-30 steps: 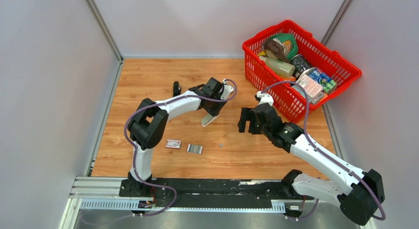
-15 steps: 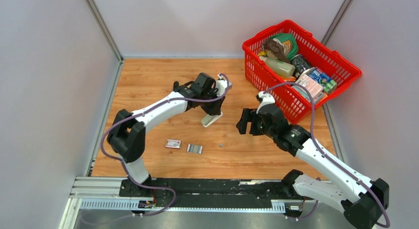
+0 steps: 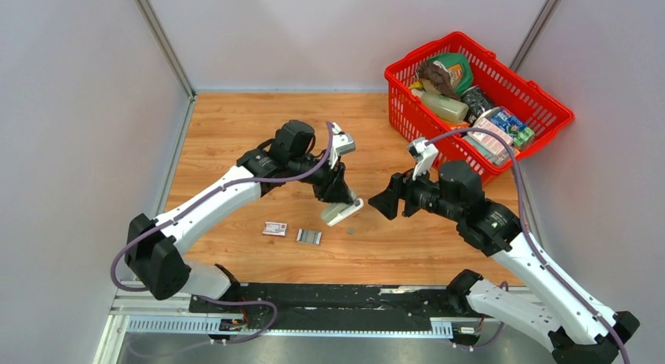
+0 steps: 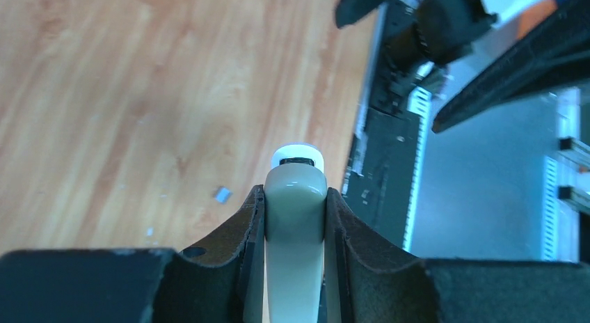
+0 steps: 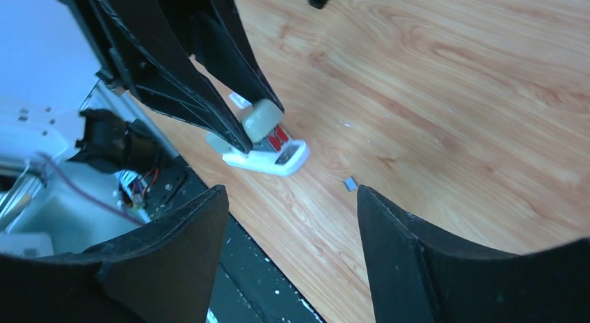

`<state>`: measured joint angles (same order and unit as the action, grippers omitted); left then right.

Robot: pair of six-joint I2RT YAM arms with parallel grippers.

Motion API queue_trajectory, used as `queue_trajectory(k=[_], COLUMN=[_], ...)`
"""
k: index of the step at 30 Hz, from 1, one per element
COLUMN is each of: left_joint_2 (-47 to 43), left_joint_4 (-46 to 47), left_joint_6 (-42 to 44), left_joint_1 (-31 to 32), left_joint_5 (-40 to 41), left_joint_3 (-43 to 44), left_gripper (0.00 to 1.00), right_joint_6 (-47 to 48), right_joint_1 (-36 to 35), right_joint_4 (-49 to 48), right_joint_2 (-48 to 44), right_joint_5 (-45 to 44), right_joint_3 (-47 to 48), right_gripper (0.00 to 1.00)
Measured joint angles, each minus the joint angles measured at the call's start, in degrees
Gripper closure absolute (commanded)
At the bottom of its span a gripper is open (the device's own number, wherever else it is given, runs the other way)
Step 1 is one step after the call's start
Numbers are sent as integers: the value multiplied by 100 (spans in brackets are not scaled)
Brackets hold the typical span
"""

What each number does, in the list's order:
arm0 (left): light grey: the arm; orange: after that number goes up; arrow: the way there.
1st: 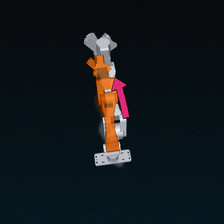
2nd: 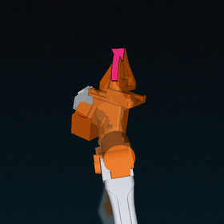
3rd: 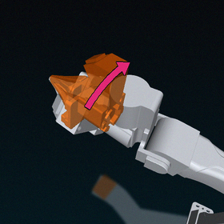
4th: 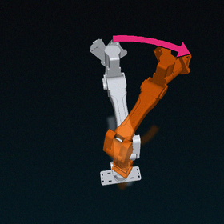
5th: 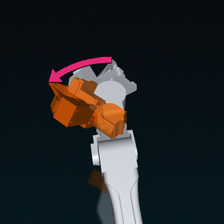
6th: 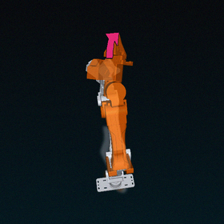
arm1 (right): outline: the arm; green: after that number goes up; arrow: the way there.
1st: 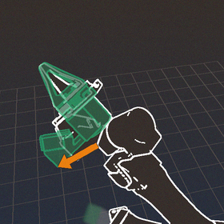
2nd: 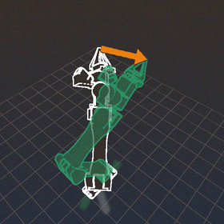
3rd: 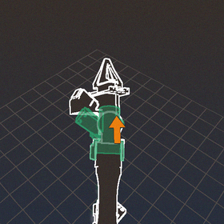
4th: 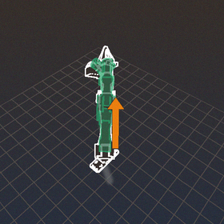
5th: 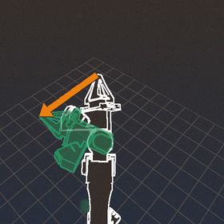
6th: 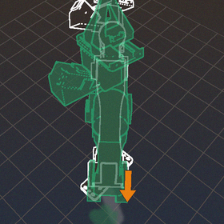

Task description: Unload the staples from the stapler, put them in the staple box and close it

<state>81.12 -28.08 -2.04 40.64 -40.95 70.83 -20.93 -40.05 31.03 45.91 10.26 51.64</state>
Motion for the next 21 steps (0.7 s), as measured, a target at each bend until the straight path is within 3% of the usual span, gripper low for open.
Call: queue_trajectory(k=[12,21], left_joint_2=[-1191,-1287], left_joint_4=[308,306], left_joint_6=[-407,-433], left_joint_1=[46,52], left_joint_5=[-1530,-1853], left_joint_3=[-708,-894], left_gripper=[100,100], right_joint_6=[522,649], right_joint_1=[-11,-260], right_joint_4=[-59,-205], right_joint_2=[452,713], right_joint_5=[1851,2817], right_joint_3=[619,647], right_gripper=[34,38])
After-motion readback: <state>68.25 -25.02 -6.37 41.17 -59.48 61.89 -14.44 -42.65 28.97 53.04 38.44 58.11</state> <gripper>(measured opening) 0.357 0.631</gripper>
